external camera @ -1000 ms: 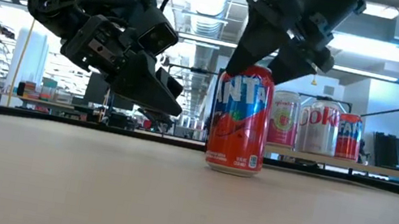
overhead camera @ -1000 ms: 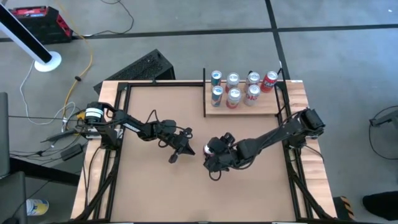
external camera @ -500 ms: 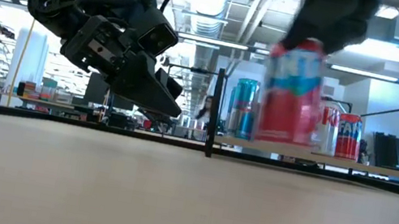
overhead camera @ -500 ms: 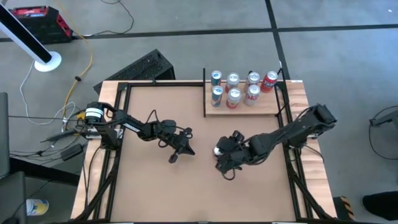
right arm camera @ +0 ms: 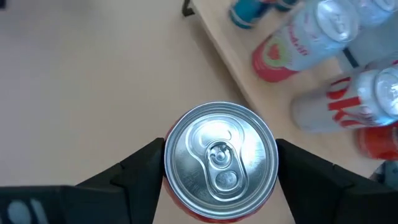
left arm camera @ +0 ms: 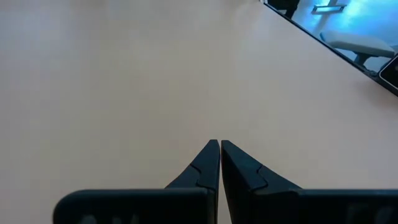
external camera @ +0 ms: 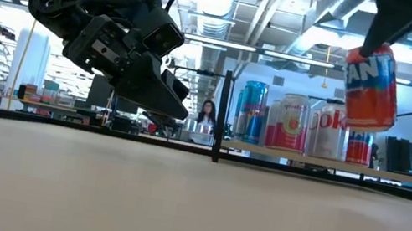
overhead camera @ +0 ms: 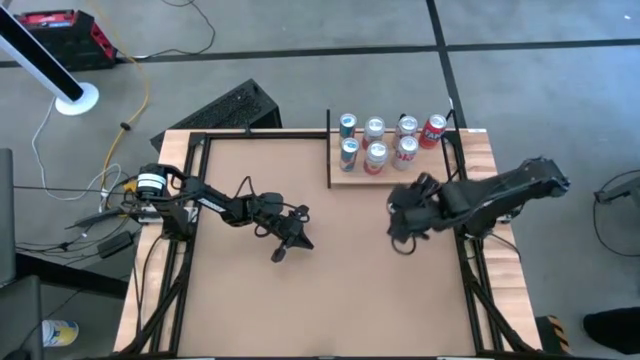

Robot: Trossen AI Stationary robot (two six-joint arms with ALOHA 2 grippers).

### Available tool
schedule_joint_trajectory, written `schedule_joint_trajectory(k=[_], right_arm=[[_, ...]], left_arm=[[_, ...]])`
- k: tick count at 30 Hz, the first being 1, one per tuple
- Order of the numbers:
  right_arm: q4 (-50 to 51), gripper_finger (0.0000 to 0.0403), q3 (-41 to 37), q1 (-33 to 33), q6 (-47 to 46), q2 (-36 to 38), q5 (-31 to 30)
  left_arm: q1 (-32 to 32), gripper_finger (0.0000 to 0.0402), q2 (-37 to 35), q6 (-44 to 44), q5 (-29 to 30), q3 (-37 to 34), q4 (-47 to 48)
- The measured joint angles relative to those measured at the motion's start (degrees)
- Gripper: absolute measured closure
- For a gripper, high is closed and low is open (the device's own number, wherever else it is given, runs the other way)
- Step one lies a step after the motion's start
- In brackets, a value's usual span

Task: Place canned beverage on shelf
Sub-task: Put the orange soda can on the shelf aligned with the orange soda can

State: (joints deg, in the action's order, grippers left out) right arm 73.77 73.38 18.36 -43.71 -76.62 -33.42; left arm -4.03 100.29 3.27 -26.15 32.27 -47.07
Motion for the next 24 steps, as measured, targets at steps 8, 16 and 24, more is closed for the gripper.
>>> schedule_joint_trajectory(k=[8,16,24], right_arm=[[0.7,0.0108,-8.2,-10.2,11.4,13.4,2.4],[-2.5,0.0108,-14.3,-24.1,23.6,24.6,6.0],[-9.6,0.0108,-18.4,-41.0,38.3,26.0,11.2]], left_arm=[[0.0,0.0402,0.0,0.0,0.0,0.0,0.0],[0.0,0.0402,0.0,0.1,0.0,0.0,0.0],[0.0,0.0402,0.0,-0.3,-0.1,0.0,-0.3]])
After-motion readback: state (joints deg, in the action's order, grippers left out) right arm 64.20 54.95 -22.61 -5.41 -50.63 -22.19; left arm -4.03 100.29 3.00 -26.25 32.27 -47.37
